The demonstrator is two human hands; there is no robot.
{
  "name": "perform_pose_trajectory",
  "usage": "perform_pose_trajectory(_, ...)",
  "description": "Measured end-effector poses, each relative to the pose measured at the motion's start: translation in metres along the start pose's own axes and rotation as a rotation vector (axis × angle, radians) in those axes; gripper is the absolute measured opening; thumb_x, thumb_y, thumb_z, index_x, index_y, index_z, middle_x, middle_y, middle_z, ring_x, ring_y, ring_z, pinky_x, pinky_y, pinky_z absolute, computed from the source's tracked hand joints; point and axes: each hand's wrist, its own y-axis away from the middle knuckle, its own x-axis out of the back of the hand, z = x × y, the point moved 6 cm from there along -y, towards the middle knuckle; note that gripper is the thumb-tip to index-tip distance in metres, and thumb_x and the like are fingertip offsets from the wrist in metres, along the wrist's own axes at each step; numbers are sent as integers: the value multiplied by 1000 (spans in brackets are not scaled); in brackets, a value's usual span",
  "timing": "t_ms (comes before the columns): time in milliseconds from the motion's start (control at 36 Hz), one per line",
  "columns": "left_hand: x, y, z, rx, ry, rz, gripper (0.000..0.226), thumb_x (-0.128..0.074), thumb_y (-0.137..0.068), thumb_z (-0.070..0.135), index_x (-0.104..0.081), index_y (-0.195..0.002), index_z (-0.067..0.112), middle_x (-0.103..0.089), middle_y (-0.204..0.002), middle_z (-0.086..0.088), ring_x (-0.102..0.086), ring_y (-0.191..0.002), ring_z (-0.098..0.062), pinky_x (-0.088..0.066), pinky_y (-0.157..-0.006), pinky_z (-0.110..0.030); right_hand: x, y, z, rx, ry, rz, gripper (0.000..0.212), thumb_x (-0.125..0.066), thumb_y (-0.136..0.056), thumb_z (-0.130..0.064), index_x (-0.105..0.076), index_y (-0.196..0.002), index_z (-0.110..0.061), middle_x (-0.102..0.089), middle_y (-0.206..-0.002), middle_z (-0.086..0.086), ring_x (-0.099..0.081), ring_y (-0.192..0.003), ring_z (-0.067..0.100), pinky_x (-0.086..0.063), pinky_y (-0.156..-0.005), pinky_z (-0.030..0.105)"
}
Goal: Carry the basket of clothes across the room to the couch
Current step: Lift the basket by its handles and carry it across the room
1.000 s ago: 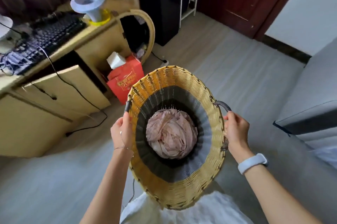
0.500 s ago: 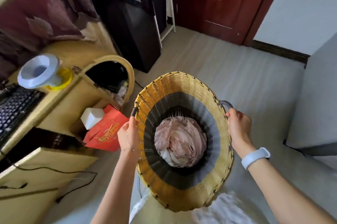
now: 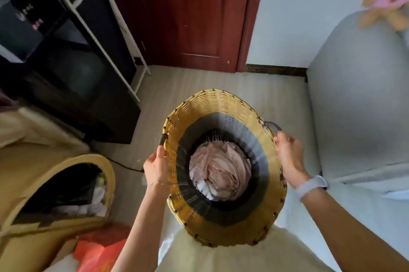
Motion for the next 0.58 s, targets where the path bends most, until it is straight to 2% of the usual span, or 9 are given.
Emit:
perform_pose_trajectory(28, -12, -12, 14, 6, -19, -33, 26, -46, -91, 34, -57, -88, 11, -49, -67, -4, -41, -56, -14, -39, -76, -36, -4, -9, -8, -3, 7, 23, 20, -49, -80, -19, -55, -72, -1, -34, -55, 6, -29, -38, 8, -21, -36, 21)
perform_pose_trajectory(83, -36, -31, 40, 7, -56, -92, 28, -46, -92, 34, -55, -83, 9, -51, -80, -10, -44, -61, -18, -46, -86, -44, -12, -25, -24, 0, 7, 59, 16, -47, -80, -17, -52, -68, -9, -33, -57, 8, -32, -49, 15, -22, -45, 26)
perform_pose_trajectory(139, -60, -50, 63, -16, -97, -145, 31, -47, -91, 35, -60, -82, 9, -53, -88, -13, -47, -65, -21, -46, -85, -42, -19, -40, -36, 12, -2, 81, 22, -46, -82, -17, -46, -60, -12, -31, -57, 9, -29, -57, 20, -22, -52, 31)
perform_pose_trajectory(194, -84, -68, 82, -35, -137, -177, 38, -48, -90, 36, -64, -99, 3, -55, -86, -21, -49, -67, -23, -46, -82, -40, -24, -51, -43, 22, 2, 98, 28, -44, -86, -17, -44, -58, -12, -31, -55, 9, -29, -57, 21, -25, -54, 32)
perform_pose_trajectory(222, -96, -76, 90, -43, -156, -194, 40, -47, -90, 36, -65, -102, 2, -55, -85, -23, -49, -72, -25, -47, -85, -42, -26, -55, -44, 14, -3, 116, 29, -44, -88, -16, -44, -59, -10, -33, -56, 10, -31, -57, 22, -27, -55, 31)
perform_pose_trajectory(306, -134, -92, 112, -73, -217, -267, 30, -46, -90, 36, -62, -81, 13, -56, -80, -10, -55, -86, -29, -48, -92, -46, -23, -71, -44, -17, -25, 197, 27, -44, -89, -15, -47, -64, -7, -39, -60, 13, -35, -59, 24, -30, -57, 28)
perform_pose_trajectory(389, -174, -100, 132, -102, -258, -324, 27, -45, -92, 34, -55, -73, 18, -55, -78, -5, -53, -91, -30, -45, -87, -39, -16, -92, -47, -53, -28, 270, 30, -43, -90, -15, -47, -61, -8, -39, -55, 9, -35, -55, 20, -30, -54, 26)
perform_pose_trajectory(528, -244, -108, 148, -157, -372, -368, 31, -45, -92, 36, -56, -67, 21, -55, -70, -5, -55, -82, -30, -46, -82, -35, 1, -141, -51, -120, -59, 360, 33, -41, -89, -14, -43, -57, -9, -35, -52, 7, -31, -53, 18, -27, -52, 27)
perform_pose_trajectory(583, -273, -111, 152, -186, -411, -393, 31, -45, -92, 35, -57, -70, 16, -49, -63, -4, -49, -68, -24, -41, -71, -28, 8, -165, -50, -142, -72, 384, 32, -40, -90, -15, -44, -58, -8, -34, -53, 7, -31, -53, 18, -28, -52, 26)
